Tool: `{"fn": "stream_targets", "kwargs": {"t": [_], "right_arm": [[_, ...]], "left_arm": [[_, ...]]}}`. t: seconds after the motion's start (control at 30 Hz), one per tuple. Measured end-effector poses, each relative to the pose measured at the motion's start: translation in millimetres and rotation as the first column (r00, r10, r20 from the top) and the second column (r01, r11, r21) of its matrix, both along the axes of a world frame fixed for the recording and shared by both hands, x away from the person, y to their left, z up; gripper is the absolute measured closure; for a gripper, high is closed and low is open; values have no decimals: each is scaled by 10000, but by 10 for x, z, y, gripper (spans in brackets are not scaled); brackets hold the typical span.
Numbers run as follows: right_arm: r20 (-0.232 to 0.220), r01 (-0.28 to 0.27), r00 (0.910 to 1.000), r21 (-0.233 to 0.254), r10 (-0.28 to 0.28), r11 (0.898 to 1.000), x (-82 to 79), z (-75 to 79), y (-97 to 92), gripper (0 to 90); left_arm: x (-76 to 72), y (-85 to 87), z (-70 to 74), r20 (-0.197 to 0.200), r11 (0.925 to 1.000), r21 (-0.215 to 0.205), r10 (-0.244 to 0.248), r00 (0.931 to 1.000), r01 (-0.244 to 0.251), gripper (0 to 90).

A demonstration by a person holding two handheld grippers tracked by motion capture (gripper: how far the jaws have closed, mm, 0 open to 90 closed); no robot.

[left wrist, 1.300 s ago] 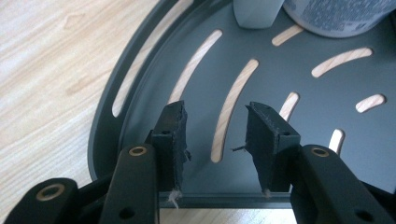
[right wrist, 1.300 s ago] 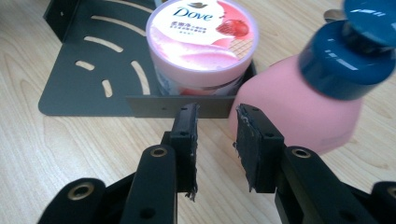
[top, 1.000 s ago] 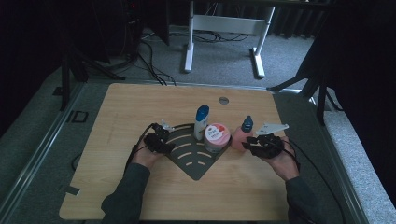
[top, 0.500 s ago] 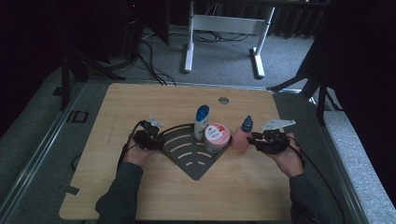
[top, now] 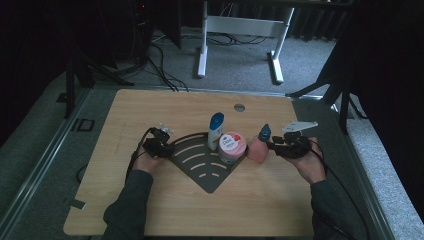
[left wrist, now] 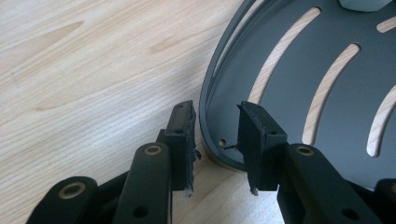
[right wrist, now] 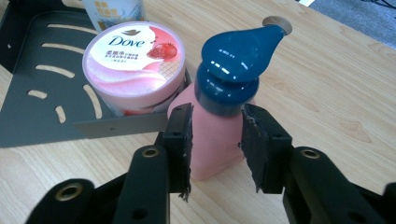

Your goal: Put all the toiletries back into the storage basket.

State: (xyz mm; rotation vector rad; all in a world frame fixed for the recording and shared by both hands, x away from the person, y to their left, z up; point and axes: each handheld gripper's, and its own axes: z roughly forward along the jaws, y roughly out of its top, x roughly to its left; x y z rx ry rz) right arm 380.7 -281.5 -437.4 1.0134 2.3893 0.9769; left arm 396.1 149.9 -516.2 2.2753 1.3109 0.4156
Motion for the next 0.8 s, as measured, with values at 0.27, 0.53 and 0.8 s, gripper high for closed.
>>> {"fn": "stream_targets", "kwargs": {"t": [0.27,0.53,0.8], "right_arm": [[-190,97,9998,122,-94,9999,89,12,39,557],[-402,129,9991,157,-122,9998,170,6,73,533],[-617,153,9980,144,-144,9998,250,1,93,526]], "left_arm": [[63,-45,-67,-196,10000,35,88,9998,-88,702],[94,-40,-82,-296,9999,30,101,9995,-101,731],[104,-40,-89,-284,10000,11,94,9996,-93,739]]}}
